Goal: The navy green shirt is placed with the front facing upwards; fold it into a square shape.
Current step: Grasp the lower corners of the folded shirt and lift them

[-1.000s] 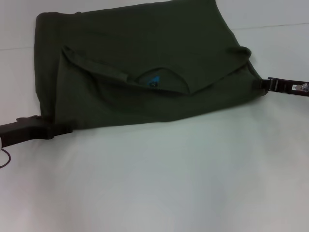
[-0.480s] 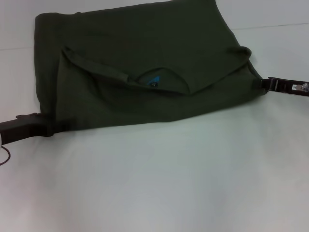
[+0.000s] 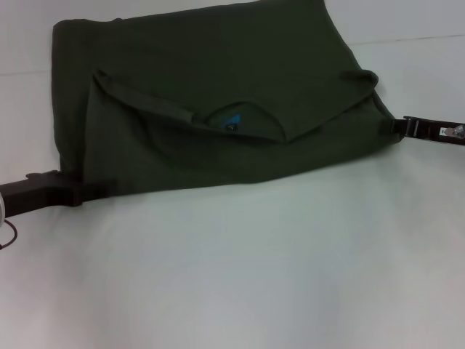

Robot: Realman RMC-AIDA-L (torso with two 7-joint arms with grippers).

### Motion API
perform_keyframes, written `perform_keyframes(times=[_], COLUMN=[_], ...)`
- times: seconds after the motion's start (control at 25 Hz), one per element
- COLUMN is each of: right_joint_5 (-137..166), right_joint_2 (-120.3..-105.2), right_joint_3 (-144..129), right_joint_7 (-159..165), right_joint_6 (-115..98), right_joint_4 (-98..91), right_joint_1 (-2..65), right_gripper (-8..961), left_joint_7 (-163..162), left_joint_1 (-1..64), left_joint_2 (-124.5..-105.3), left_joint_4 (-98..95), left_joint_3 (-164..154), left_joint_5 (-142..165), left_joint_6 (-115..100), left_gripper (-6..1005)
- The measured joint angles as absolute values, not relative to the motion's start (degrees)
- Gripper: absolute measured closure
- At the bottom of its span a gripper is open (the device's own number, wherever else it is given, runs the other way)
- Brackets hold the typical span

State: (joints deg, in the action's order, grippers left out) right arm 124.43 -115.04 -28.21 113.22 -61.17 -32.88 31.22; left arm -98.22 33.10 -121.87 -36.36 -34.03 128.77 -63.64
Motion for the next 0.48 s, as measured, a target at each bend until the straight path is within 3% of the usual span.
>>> perform_keyframes(times=[0.48], right_joint_5=[124.5], right_joint_2=[-115.04], right_joint_3=[-28.2], right_joint_7=[113.3], right_joint_6=[-61.2], right_joint_4=[-33.0], right_joint_1=[31.4], right_gripper=[921], left_joint_7=[-98.5], left_joint_1=[33.3], left_joint_2=[-121.84], left_joint_4=[-36.2], left_joint_3=[-34.4], left_joint_5=[129.1], left_joint_6=[-66.1], left_gripper=[207])
